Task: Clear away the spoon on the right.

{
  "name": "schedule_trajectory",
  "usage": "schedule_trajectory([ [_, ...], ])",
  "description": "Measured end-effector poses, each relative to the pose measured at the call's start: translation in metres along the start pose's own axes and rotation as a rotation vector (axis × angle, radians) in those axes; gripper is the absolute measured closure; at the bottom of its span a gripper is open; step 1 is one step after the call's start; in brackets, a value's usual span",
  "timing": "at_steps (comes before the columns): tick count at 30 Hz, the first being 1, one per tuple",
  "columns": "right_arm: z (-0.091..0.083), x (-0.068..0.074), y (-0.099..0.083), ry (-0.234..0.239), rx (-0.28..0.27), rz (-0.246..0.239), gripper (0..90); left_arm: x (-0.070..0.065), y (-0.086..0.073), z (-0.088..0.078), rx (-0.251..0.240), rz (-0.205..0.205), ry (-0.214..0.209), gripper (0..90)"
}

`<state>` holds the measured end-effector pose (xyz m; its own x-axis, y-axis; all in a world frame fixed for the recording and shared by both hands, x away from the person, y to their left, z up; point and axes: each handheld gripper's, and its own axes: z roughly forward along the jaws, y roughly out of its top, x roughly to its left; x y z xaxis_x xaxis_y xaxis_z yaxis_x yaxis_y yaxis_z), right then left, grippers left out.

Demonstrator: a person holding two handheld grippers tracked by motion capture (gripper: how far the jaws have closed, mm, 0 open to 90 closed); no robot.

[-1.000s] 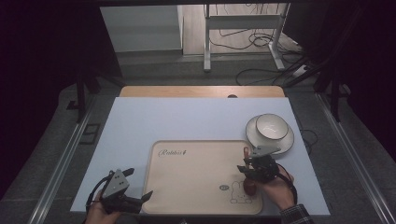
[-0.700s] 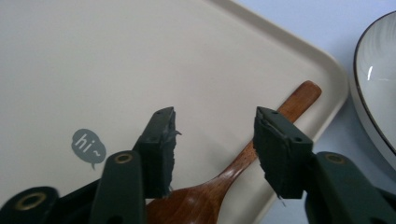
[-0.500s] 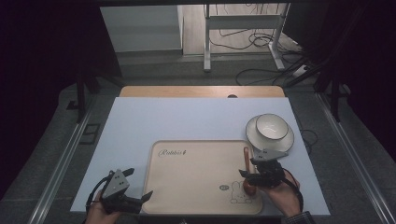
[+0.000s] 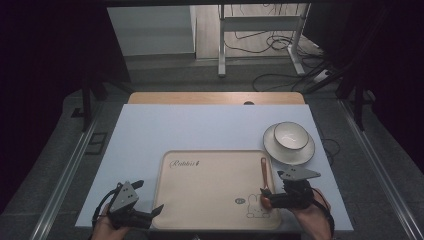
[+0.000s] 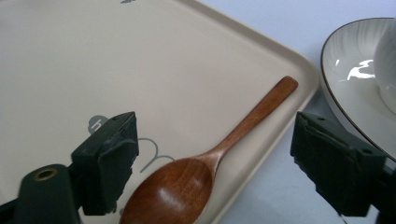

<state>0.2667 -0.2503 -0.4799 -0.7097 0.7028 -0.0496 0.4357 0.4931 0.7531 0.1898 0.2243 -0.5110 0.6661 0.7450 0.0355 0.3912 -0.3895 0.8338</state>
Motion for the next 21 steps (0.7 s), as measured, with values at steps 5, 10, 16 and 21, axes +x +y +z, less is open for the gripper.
schedule_trajectory([
  [5, -0.007, -0.001, -0.006, -0.011, -0.02, 0.003, 11.4, 0.0, 0.0, 0.0, 0.0, 0.001, 0.0, 0.4],
  [10, -0.016, -0.003, -0.014, -0.029, -0.047, 0.015, 9.2, 0.0, 0.0, 0.0, 0.0, 0.001, -0.001, 0.5],
  [16, -0.022, -0.009, -0.033, -0.047, -0.022, 0.052, 7.3, 0.0, 0.0, 0.0, 0.003, 0.002, -0.001, 0.5],
  [21, -0.02, -0.013, -0.042, -0.039, 0.014, 0.075, 5.6, 0.0, 0.0, 0.0, 0.004, 0.003, -0.001, 0.5],
])
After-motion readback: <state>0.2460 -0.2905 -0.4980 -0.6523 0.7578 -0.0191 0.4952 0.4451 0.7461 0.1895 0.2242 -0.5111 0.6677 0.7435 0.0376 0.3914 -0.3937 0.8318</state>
